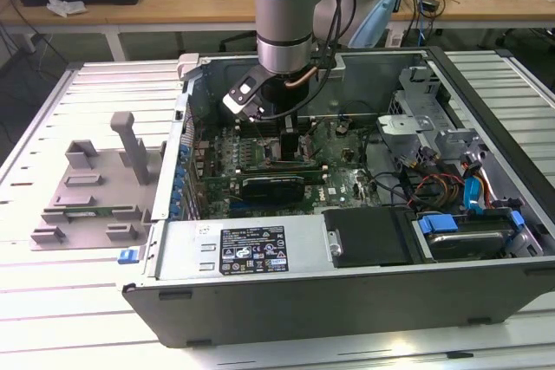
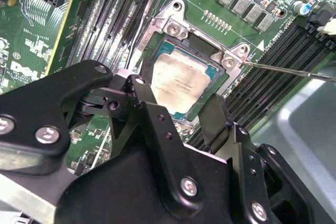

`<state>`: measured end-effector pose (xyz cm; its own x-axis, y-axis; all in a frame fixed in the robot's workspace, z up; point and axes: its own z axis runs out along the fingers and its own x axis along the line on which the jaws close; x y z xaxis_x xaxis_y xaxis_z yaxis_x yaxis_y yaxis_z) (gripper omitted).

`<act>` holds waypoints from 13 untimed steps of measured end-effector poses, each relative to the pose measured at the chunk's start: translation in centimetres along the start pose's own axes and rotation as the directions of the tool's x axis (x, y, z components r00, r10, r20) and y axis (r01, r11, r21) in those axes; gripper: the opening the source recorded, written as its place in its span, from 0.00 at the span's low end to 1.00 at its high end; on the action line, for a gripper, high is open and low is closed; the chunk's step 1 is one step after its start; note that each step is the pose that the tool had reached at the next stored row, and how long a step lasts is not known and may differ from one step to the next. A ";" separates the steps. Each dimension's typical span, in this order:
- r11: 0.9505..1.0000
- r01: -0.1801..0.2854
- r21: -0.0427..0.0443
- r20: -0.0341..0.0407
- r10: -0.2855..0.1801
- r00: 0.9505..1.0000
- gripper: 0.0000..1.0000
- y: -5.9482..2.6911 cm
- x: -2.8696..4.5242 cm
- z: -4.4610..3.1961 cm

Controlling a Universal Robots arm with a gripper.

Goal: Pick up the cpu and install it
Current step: 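Place the cpu into insertion slot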

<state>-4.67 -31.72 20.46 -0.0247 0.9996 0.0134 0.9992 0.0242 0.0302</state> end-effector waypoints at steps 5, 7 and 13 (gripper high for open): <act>1.000 0.000 0.000 0.000 0.000 1.000 0.60 0.00 0.00 -0.02; 1.000 0.000 0.000 0.000 0.000 1.000 0.53 0.00 0.00 -0.03; 1.000 0.000 0.000 0.000 0.000 1.000 0.53 0.00 0.00 -0.06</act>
<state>-4.67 -31.72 20.52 -0.0247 0.9996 0.0133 0.9992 0.0243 0.0302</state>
